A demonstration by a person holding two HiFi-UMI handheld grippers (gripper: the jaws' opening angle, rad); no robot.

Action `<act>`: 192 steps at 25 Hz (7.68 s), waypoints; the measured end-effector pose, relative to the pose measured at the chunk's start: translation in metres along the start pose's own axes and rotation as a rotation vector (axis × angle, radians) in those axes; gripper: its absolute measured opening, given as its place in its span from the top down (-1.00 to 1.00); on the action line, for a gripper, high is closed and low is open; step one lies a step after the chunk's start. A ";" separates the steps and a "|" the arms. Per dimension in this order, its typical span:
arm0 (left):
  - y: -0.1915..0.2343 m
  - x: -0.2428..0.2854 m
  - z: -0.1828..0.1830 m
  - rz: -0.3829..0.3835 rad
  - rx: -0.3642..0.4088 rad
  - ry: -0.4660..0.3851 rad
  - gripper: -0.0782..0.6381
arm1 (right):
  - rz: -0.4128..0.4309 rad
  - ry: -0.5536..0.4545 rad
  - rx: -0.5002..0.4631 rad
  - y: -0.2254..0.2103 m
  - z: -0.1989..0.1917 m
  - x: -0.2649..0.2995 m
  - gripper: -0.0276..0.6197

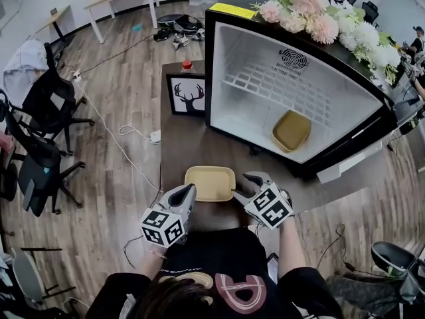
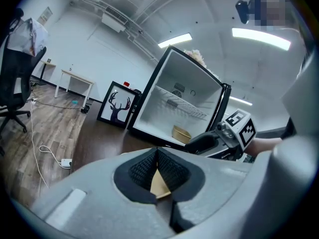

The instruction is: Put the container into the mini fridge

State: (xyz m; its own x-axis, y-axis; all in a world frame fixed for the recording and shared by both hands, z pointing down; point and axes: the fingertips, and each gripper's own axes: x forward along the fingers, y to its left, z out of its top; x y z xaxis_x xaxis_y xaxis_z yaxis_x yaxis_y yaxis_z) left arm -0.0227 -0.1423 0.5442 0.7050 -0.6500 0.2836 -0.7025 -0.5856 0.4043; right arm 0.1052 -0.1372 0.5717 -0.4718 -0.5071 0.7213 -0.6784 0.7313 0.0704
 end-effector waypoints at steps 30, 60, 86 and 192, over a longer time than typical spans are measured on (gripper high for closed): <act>0.048 -0.075 -0.012 0.153 -0.089 -0.024 0.76 | 0.228 0.236 -0.306 0.113 0.002 0.086 0.42; 0.049 -0.066 -0.002 0.134 -0.069 -0.043 0.76 | 0.135 0.191 -0.381 0.098 0.021 0.084 0.85; 0.026 -0.026 0.002 -0.017 0.021 0.029 0.76 | 0.082 0.153 -0.363 0.052 0.070 -0.004 0.86; -0.024 0.032 -0.005 -0.248 -0.023 0.133 0.76 | -0.181 0.072 -0.281 -0.239 0.158 -0.103 0.21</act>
State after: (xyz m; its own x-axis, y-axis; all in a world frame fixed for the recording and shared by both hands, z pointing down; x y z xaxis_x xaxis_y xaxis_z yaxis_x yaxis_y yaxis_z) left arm 0.0169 -0.1462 0.5480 0.8628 -0.4177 0.2849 -0.5055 -0.7069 0.4947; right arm 0.2272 -0.3321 0.3723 -0.3099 -0.6138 0.7261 -0.5613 0.7345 0.3814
